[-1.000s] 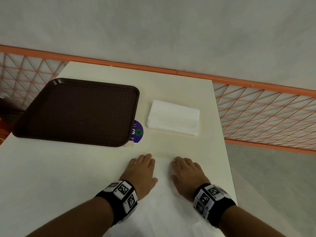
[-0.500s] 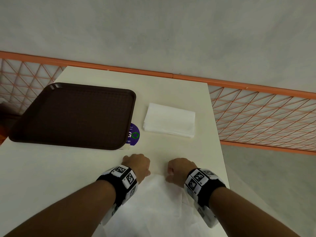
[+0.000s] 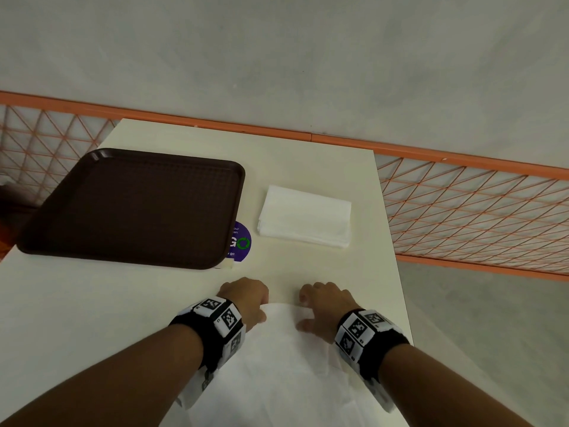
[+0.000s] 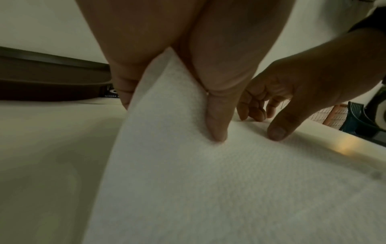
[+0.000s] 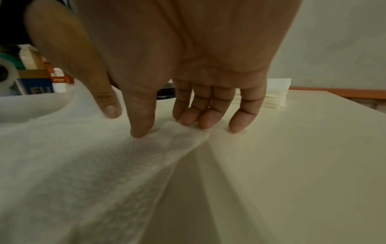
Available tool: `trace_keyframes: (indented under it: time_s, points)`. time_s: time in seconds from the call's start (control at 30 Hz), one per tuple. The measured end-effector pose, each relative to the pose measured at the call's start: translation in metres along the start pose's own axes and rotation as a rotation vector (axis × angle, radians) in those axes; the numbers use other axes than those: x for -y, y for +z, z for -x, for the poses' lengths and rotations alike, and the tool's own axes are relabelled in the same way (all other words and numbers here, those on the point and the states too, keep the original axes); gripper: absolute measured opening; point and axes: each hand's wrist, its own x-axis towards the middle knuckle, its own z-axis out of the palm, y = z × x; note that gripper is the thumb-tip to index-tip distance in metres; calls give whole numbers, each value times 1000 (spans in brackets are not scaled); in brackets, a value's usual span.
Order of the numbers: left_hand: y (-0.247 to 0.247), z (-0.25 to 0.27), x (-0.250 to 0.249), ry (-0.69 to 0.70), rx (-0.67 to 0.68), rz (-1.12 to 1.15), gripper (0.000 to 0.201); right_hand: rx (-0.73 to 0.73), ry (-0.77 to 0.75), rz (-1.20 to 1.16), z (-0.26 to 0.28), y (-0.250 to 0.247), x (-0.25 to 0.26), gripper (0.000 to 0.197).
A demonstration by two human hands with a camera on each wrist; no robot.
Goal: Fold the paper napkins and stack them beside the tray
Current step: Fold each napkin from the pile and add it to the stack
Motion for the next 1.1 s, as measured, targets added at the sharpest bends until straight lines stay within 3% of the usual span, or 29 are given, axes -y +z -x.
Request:
trace_keyframes:
  time_s: [0.27,0.33,0.47,0.6,0.73,0.83,0.97,1.1]
  points:
    - [-20,-2,13,113,-77,343,14,59,12,-226,-2,-19,-21,27]
    - [-25,-3,23,94,-109,530,15,12,0,-415,2,-28,-32,9]
    - [-26,-4,34,21,-80,990,7,-162,81,-946,6,-38,-53,13]
    - [-25,-15,27,24,-162,1201,7,-337,205,-1292,-1,-39,-57,8]
    - [-44,-36,18,-34,-405,1174,7,-298,258,-1308,-11,-39,-59,8]
    - [-63,-55,12,-40,-548,1095,19,-298,261,-1343,-23,-49,-64,8]
    - [-69,-82,12,-79,-545,939,37,-392,264,-1378,-46,-70,-74,4]
    - [-83,-106,7,-48,-598,730,45,-509,301,-1211,-76,-90,-90,11]
